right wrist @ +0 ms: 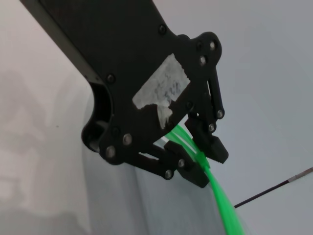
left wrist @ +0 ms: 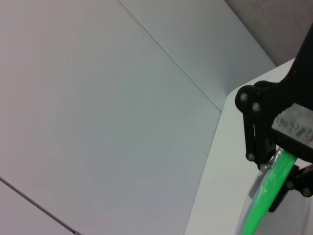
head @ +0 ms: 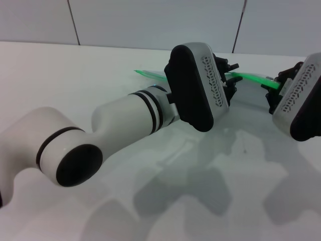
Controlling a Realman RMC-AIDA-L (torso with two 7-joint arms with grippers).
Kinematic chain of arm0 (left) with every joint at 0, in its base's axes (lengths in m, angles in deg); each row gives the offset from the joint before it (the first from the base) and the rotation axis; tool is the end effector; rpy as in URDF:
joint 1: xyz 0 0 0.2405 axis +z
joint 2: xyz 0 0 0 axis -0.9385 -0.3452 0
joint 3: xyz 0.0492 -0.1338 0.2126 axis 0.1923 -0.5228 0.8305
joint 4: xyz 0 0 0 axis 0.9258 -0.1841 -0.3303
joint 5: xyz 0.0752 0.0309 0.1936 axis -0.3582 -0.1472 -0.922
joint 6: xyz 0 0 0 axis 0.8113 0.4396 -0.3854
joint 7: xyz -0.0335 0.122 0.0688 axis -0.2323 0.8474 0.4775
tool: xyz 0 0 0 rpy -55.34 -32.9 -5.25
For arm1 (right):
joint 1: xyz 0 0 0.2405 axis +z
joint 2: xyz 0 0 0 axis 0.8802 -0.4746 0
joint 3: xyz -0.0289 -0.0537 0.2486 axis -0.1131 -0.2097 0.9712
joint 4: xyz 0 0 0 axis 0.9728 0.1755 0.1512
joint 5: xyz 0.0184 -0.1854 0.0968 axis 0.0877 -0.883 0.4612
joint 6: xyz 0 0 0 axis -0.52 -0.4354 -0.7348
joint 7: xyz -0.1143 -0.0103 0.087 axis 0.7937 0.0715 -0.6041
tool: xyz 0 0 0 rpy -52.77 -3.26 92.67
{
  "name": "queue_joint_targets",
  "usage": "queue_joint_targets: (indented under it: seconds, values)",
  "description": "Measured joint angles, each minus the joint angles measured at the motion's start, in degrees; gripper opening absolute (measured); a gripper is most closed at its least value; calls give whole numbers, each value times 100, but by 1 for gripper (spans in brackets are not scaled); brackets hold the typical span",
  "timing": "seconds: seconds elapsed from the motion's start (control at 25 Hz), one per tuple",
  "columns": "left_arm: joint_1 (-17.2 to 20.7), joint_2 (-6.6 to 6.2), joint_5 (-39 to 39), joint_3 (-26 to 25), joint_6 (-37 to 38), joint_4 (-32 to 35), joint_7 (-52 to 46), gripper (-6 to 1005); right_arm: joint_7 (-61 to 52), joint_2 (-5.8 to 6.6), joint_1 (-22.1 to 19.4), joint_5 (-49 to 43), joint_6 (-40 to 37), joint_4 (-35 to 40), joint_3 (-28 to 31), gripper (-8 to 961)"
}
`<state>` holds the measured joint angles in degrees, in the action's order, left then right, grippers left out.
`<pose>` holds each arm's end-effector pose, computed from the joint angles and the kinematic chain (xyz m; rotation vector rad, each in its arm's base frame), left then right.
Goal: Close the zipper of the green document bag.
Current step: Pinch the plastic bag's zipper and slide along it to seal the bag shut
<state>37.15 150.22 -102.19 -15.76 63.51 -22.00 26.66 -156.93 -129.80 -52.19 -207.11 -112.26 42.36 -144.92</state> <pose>-0.1047 0.3667 -0.1149 -2.2759 0.4044 -0.1971 0.1812 0.3429 -0.0031 -2.2322 -0.1001 -0.2823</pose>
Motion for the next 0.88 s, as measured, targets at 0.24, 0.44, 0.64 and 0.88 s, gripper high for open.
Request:
queue_joint_targets:
  seconds: [0.24,0.44,0.64,0.88]
  values:
    - [6,9,-1,0,-2,0,0,192,0,0,2,0,5,-4,0,50]
    - [8,9,3,0,-2,0,-10,139,0,0,2,0,8,-5,-1,49]
    - [12,9,7,-5,-2,0,-12,101,0,0,2,1,9,-3,0,49]
    - [15,9,9,-9,-2,4,-14,88,0,0,9,0,6,14,0,48]
